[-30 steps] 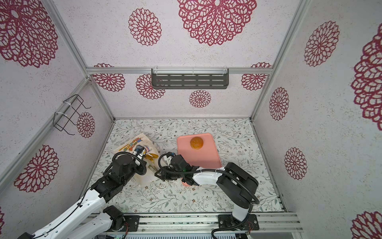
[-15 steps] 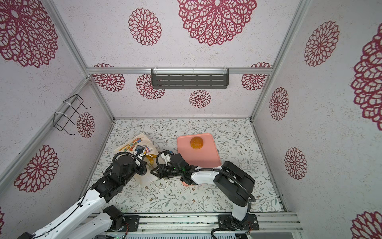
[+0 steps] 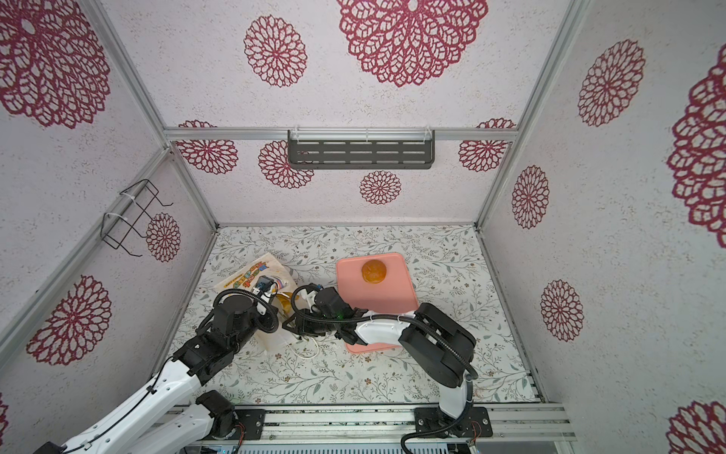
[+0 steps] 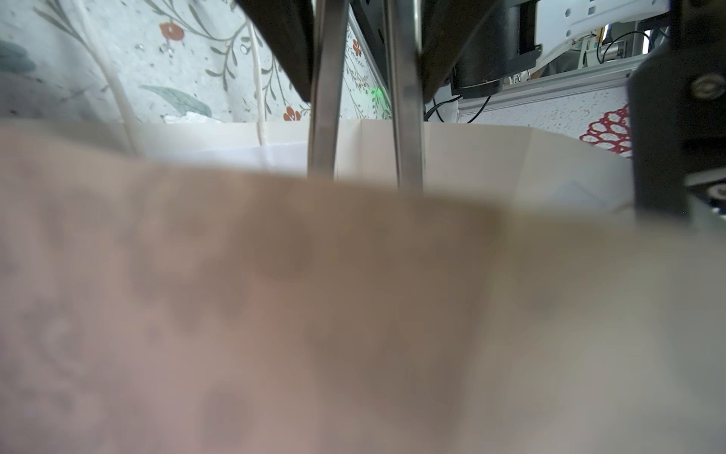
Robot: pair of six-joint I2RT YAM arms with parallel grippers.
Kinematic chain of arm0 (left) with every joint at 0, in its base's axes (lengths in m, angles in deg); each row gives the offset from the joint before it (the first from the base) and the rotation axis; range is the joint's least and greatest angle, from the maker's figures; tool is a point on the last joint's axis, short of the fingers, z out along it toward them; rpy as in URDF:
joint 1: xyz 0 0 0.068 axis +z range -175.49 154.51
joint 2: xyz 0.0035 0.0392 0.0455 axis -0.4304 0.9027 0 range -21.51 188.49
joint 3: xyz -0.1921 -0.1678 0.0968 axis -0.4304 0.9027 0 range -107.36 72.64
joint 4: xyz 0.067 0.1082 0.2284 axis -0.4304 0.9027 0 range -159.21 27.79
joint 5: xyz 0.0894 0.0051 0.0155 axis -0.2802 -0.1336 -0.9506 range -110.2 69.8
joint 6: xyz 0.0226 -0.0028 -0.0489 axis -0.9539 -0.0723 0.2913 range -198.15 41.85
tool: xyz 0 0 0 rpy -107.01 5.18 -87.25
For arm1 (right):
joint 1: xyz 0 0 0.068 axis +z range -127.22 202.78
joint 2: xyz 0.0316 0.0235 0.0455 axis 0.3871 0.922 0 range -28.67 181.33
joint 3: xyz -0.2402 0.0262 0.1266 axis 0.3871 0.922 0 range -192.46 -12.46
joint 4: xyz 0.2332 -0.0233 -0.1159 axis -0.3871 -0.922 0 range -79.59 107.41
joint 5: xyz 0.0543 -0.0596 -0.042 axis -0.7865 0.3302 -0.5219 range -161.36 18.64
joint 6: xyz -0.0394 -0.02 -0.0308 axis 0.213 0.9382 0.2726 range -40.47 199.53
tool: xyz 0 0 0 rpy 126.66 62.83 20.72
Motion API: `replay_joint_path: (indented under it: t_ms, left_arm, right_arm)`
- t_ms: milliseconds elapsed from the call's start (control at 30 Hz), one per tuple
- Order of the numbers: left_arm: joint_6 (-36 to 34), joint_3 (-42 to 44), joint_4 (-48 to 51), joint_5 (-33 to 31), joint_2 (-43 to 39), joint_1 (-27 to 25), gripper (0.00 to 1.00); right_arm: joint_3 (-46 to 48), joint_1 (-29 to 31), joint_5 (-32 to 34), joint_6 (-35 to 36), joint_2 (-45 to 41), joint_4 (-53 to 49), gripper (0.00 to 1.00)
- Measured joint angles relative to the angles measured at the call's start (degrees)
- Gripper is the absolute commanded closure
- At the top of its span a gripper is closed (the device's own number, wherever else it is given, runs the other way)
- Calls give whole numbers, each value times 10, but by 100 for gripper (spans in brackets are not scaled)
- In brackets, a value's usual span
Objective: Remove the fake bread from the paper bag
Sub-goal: 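Pinch a pale roll inside the bag with the tongs and pull it out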
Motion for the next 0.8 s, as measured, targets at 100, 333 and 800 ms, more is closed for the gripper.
replay_joint_path:
  t_ms: [100, 333, 800]
  left_arm:
    - [0, 0, 2, 0, 0, 0, 100]
    - [0, 0, 3, 1, -4, 0, 100]
    - [5, 0, 3, -2, -7, 0, 100]
  right_arm:
    - [0, 0, 13, 9, 0, -28, 59]
    - [-5, 2, 24, 27, 0, -56, 64]
    - [-5, 12, 41, 65, -46, -120, 100]
